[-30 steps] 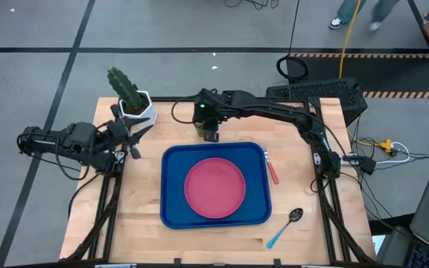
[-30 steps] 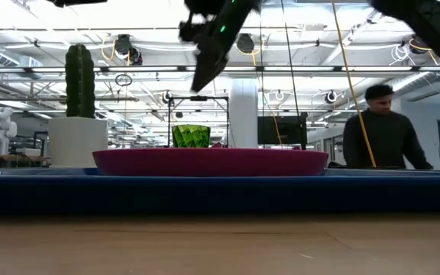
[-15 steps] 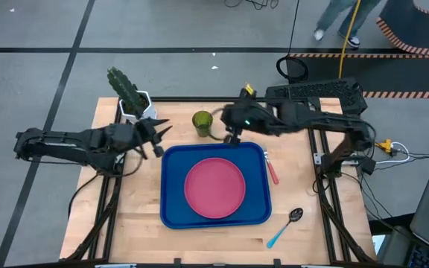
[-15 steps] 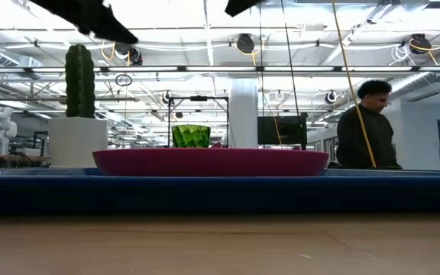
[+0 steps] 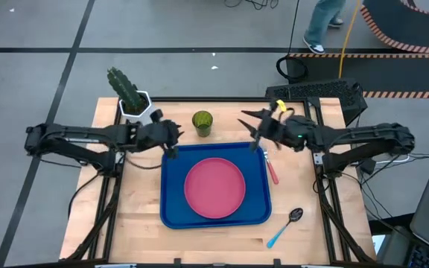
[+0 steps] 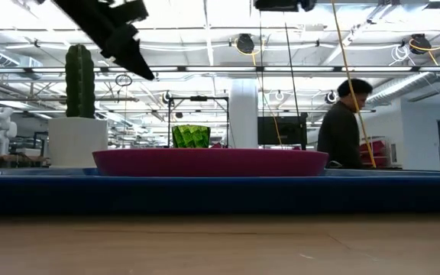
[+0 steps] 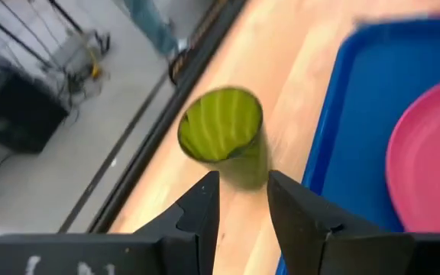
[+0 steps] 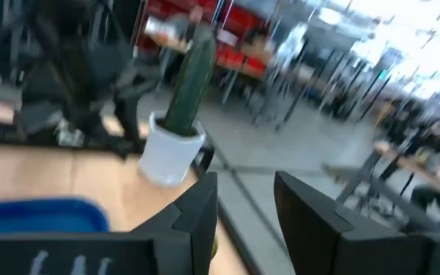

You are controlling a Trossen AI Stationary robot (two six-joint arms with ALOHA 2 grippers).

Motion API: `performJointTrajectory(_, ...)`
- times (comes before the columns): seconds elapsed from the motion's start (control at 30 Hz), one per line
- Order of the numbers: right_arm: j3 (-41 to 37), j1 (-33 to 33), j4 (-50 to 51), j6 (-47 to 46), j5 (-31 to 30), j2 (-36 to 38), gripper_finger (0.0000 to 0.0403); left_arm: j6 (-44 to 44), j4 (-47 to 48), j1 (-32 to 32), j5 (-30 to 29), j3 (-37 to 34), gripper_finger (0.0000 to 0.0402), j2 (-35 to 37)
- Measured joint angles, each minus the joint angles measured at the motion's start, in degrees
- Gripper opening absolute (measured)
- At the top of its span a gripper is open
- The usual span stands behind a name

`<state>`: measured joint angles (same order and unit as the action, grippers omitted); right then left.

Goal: Pick and place plate/cup/fork/spoon on tray
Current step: Put the green glass on the top left of the pink plate on the blue serving tray

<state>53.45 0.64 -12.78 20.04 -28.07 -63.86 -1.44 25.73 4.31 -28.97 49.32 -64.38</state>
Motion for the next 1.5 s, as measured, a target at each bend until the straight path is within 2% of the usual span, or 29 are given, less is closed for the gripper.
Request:
performJointTrajectory(0.17,-7.6,0.0,-8.4,2.8,2.8,6.6,0.0125,-1.7,12.9,2.2,1.7,11.9,0.0115,-9.2)
performJointTrajectory(0.33,-10.7,0.0,-8.1,2.5,2.8,10.7,0.0125,-6.8,20.7,6.1,14.4,21.9,0.0115,-16.5)
performJointTrajectory(0.4,-10.8,0.0,-7.0,3.2,2.8,11.9,0.0125,-9.5,24.3,8.0,17.1,25.1,0.0115,-19.4)
performJointTrajectory(0.67,-10.8,0.0,-3.6,3.6,4.4,14.9,0.0125,-18.6,38.7,14.5,18.9,34.1,0.0115,-31.1)
performJointTrajectory(0.87,-10.8,0.1,-3.5,6.6,4.4,15.1,0.0125,-23.3,38.2,15.6,19.0,37.3,0.0115,-34.9)
performJointTrajectory(1.2,-10.8,2.0,-3.2,7.0,4.4,14.5,0.0125,-32.1,34.1,16.0,19.0,37.7,0.0115,-35.2)
performJointTrajectory(1.5,-10.8,4.0,-3.1,5.6,4.4,14.3,0.0125,-34.4,34.0,16.3,20.9,37.7,0.0115,-38.7)
